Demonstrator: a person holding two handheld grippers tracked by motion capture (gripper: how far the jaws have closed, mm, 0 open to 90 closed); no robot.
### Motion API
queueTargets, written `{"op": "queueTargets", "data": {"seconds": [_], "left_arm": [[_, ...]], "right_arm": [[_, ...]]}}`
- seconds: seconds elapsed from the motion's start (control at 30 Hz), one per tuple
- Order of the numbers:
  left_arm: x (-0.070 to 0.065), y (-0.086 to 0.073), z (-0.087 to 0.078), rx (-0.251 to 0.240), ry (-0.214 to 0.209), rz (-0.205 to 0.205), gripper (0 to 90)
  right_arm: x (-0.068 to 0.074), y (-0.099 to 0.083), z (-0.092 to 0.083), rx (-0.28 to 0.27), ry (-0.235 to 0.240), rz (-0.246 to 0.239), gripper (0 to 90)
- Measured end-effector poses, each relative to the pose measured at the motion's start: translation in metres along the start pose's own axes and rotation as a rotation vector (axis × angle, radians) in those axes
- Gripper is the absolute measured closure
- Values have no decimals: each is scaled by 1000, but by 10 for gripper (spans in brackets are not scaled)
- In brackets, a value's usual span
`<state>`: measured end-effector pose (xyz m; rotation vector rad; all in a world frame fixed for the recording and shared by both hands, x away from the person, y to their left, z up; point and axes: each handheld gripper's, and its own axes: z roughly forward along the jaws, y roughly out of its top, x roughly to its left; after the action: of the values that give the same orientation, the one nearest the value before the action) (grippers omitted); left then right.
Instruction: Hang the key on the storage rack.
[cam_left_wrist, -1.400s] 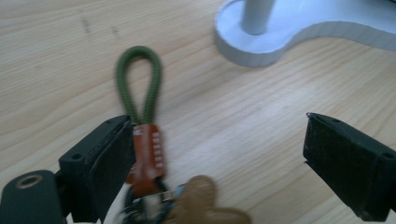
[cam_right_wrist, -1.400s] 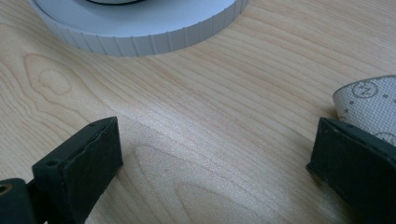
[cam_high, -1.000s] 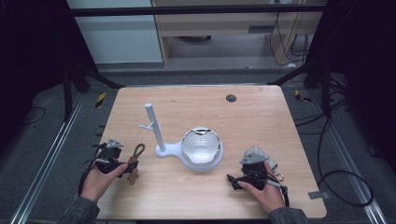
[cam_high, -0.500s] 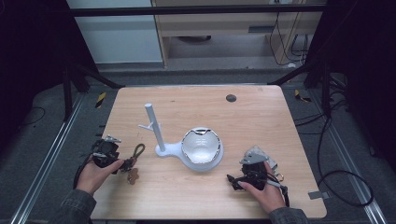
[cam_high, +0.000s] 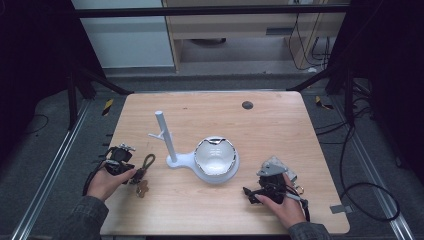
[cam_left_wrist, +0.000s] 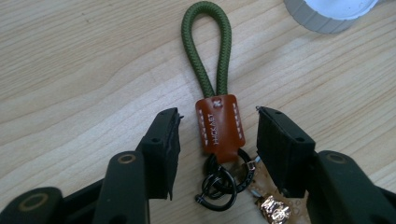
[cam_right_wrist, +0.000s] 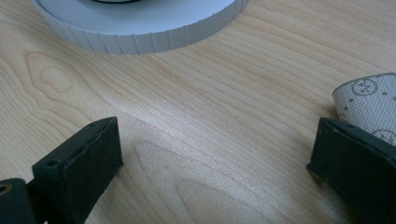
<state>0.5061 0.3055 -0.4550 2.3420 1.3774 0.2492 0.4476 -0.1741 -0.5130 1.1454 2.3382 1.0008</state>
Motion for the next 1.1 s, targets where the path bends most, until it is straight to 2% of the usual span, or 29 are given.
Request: {"op": "queueTargets", "data": {"seconds": [0.43, 0.8, 0.9, 1.0, 1.1], "left_arm": [[-3, 5, 11, 43, 9, 2, 546], [-1, 4, 14, 51, 8, 1, 588], [-2, 4, 16, 55, 9, 5, 619], [-3, 4, 16, 57, 19, 28, 655], [-4, 3, 14, 47, 25, 38, 659]], "right_arm": [[0, -1, -1, 0, 3, -3, 20], [0, -1, -1, 0, 7, -6, 20], [0, -1, -1, 0, 7, -5, 20], [0, -1, -1, 0, 8, -7, 20], [0, -1, -1, -1, 8, -8, 20]]}}
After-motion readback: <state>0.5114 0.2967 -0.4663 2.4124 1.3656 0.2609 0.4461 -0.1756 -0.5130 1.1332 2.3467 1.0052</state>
